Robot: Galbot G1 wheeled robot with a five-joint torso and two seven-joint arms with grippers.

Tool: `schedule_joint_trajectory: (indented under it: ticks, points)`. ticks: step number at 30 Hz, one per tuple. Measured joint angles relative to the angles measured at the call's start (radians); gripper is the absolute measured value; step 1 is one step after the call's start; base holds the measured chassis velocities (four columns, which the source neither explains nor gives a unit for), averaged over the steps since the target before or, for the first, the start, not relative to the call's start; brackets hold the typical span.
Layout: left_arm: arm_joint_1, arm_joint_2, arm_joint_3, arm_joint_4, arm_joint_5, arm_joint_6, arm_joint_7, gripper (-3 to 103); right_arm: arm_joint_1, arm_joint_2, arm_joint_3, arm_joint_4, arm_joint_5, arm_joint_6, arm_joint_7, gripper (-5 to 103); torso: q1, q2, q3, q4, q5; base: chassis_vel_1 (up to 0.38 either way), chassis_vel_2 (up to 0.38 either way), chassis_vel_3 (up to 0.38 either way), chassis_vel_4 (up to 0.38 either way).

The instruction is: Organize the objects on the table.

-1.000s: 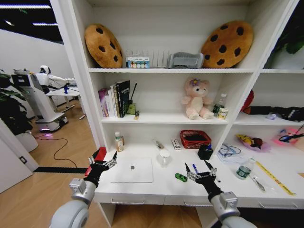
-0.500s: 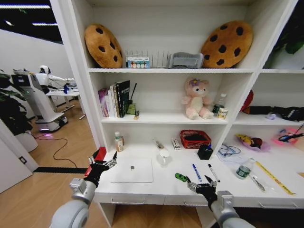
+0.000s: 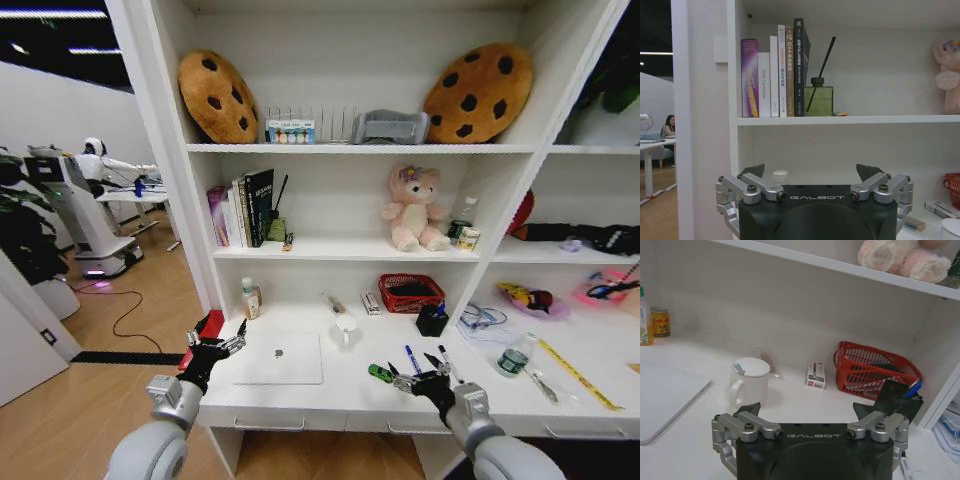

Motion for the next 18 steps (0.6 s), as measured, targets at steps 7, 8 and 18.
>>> schedule_joint_trajectory:
  ticks: [7, 8, 18]
  points:
    - [0.0, 0.0, 0.0, 0.0, 0.0, 0.0, 0.0, 100, 0.006, 0.0, 0.0, 0.002, 0.001, -0.006, -0.003, 100, 0.0, 0.0, 0.0, 0.0002, -0.0001, -0.006, -0.009, 0.011, 0.008]
    - [0.0, 0.0, 0.0, 0.0, 0.0, 0.0, 0.0, 100, 0.011, 0.001, -0.003, -0.005, 0.002, -0.005, -0.004, 100, 0.0, 0.0, 0.0, 0.0002, 0.0, -0.105, -0.127, 0.132, 0.143]
    - [0.0, 0.0, 0.0, 0.0, 0.0, 0.0, 0.0, 100, 0.011, -0.005, -0.001, -0.021, 0.008, 0.002, -0.004, 100, 0.0, 0.0, 0.0, 0.0001, 0.0, -0.175, -0.236, 0.188, 0.23]
